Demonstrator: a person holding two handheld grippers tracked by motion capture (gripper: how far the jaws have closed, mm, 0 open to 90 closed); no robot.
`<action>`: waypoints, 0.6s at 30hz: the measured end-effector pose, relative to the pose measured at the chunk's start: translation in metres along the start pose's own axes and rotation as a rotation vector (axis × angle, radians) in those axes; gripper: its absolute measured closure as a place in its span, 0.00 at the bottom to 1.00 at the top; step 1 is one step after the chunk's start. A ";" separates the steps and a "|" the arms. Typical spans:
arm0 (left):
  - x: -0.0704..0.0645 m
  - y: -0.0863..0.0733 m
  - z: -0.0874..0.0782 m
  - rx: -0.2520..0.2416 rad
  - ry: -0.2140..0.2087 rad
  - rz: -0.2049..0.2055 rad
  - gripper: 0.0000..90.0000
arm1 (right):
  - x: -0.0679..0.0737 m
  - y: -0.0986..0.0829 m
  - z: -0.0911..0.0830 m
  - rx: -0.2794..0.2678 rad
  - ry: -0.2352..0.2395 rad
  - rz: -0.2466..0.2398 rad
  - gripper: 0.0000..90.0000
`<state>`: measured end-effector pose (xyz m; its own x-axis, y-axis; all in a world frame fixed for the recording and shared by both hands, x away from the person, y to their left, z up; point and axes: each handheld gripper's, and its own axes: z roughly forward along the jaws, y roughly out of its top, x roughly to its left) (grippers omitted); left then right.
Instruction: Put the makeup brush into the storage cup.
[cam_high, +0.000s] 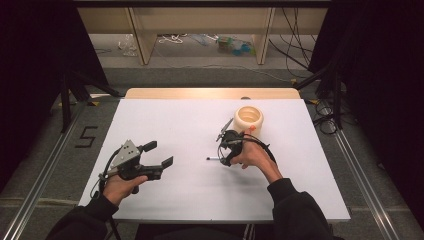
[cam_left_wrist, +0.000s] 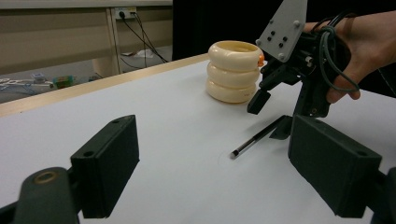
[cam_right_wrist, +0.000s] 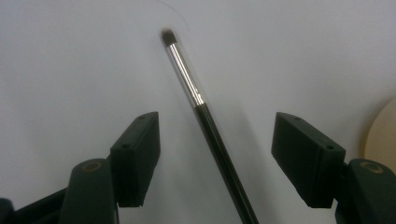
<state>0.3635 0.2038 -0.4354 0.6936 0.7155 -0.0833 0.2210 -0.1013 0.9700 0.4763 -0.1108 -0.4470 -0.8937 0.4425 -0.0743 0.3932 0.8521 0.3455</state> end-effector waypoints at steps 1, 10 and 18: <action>0.000 0.000 0.000 -0.003 -0.003 -0.001 0.18 | -0.001 0.000 0.000 0.003 0.008 -0.003 0.39; 0.000 0.000 0.000 -0.002 -0.003 -0.005 0.18 | 0.000 0.005 0.004 0.029 0.029 -0.006 0.42; 0.000 0.001 0.001 -0.004 -0.009 -0.002 0.18 | -0.004 0.006 0.010 0.057 0.051 -0.009 0.46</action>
<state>0.3645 0.2034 -0.4350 0.6991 0.7096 -0.0874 0.2195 -0.0966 0.9708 0.4841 -0.1048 -0.4545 -0.9067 0.4207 -0.0288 0.3951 0.8714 0.2910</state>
